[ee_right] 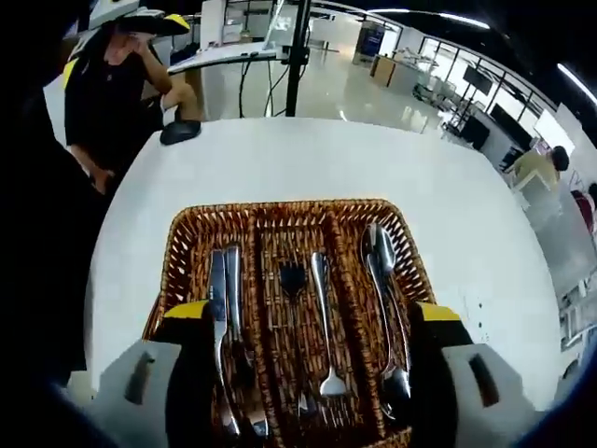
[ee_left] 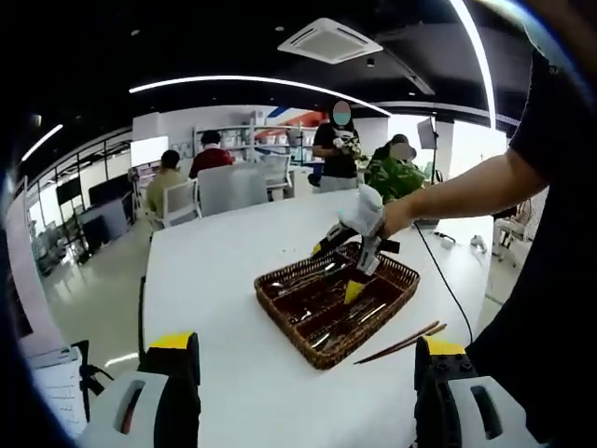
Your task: Arrange the knives, forks, and spoons in their matching storage slots by inserting each utensil handle-first until every utensil is classified and aligned in the correct compartment
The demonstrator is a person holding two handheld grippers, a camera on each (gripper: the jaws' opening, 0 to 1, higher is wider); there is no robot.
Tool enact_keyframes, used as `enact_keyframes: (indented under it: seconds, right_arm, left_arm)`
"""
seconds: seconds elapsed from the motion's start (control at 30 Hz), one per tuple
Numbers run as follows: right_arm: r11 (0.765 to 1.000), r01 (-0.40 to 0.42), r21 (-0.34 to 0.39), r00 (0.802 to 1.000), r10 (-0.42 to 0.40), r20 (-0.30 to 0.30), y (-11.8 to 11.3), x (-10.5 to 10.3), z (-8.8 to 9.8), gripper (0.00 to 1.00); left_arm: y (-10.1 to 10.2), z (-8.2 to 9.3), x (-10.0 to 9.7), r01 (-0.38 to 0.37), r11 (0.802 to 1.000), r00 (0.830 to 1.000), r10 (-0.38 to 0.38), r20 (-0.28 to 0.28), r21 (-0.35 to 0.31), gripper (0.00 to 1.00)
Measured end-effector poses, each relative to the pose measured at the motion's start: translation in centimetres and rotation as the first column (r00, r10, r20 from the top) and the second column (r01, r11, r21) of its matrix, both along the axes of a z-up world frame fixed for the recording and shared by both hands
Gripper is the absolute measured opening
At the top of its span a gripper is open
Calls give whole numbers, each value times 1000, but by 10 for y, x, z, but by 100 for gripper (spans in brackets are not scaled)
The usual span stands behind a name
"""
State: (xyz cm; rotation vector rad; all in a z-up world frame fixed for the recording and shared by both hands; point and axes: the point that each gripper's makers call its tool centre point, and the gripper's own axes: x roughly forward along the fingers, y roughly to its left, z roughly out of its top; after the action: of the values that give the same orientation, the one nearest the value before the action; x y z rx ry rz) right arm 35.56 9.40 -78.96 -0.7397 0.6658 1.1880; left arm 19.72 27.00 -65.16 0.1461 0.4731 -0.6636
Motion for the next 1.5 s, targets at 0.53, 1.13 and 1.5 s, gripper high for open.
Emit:
enact_keyframes:
  seconds: [0.53, 1.13, 1.5]
  right_arm:
    - [909, 342, 239, 939, -340, -49, -60, -21, 44, 99]
    - [750, 534, 389, 829, -554, -71, -132, -65, 87, 99]
    - [676, 594, 437, 768, -637, -59, -164, -96, 118, 99]
  left_arm:
    - [-37, 3, 13, 54, 998, 998, -53, 26, -39, 100]
    - [-71, 1, 13, 67, 995, 997, -64, 48, -69, 100]
    - [-80, 2, 12, 66, 996, 997, -64, 42, -64, 100]
